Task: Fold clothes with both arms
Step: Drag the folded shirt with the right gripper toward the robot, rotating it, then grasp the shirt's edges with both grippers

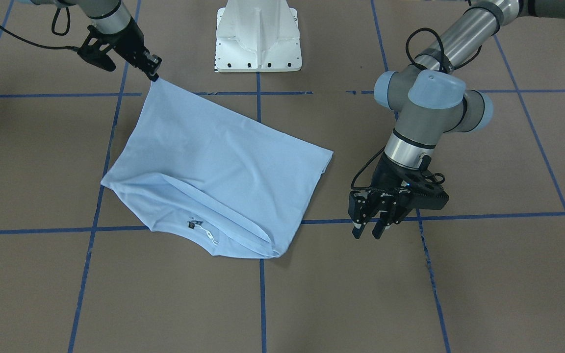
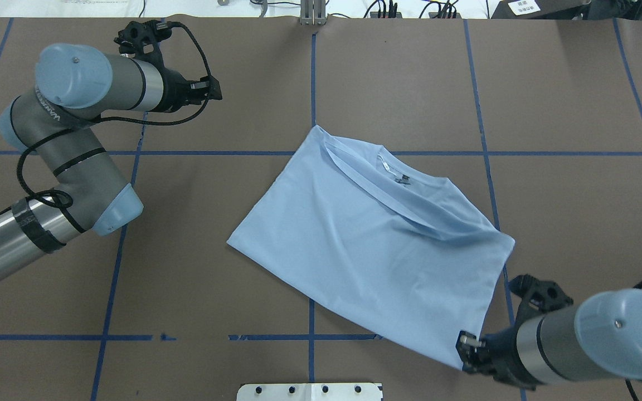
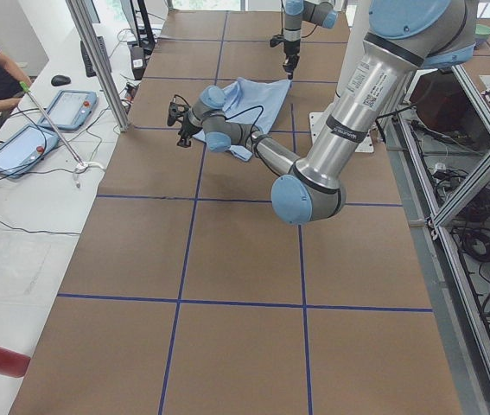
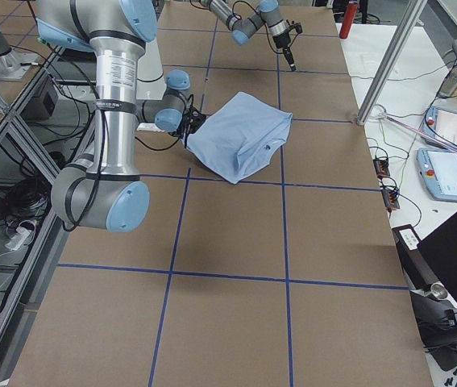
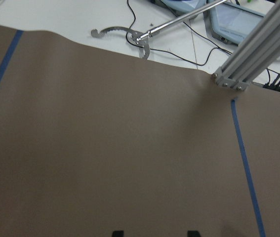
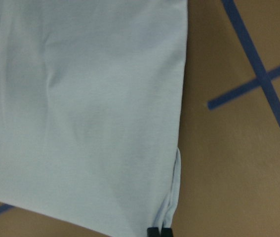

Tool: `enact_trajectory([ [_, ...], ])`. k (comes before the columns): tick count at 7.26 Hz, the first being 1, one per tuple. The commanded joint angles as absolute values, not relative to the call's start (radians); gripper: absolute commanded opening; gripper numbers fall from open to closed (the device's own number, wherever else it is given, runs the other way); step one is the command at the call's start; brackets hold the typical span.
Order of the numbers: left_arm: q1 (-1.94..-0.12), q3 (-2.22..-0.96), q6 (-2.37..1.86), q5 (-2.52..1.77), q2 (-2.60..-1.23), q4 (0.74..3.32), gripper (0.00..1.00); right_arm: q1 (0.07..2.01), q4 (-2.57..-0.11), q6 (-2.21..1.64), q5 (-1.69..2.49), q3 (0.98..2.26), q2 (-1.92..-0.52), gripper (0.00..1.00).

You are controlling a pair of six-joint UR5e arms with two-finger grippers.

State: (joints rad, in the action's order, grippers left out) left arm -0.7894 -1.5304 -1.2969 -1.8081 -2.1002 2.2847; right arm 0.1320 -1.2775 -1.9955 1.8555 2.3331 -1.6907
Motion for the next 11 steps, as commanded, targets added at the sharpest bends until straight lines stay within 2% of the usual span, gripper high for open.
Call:
enact_trajectory([
  [1,-0.724,-1.601,-1.365,-1.841,-2.069,2.281,0.66,-0.05,-1.278,-2.071,1.821,2.388,-1.704,0.99],
  [2,-0.719,-1.633,-1.417,-1.861,-2.066,2.278,0.67,-0.07,-1.278,-2.074,1.745,2.379,-1.706,1.0],
  [3,-0.659,-1.637,-1.521,-1.949,-2.065,2.276,0.84,-0.004,-1.278,-2.072,1.72,2.384,-1.704,1.0],
  [4,-0.623,-1.66,-1.628,-1.948,-2.043,2.272,0.95,0.108,-1.278,-2.072,1.723,2.388,-1.703,1.0],
  [5,-0.545,-1.701,-1.691,-1.933,-1.972,2.272,0.95,0.224,-1.278,-2.068,1.727,2.387,-1.7,1.0],
  [7,-0.432,-1.735,-1.794,-1.855,-1.969,2.115,0.86,0.346,-1.278,-2.063,1.73,2.332,-1.663,1.0],
  [9,-0.368,-1.735,-1.799,-1.777,-1.974,2.077,0.66,0.36,-1.278,-2.063,1.729,2.266,-1.592,1.0],
  [11,-0.356,-1.726,-1.798,-1.773,-1.974,2.077,0.59,0.36,-1.278,-2.063,1.729,2.264,-1.592,1.0],
])
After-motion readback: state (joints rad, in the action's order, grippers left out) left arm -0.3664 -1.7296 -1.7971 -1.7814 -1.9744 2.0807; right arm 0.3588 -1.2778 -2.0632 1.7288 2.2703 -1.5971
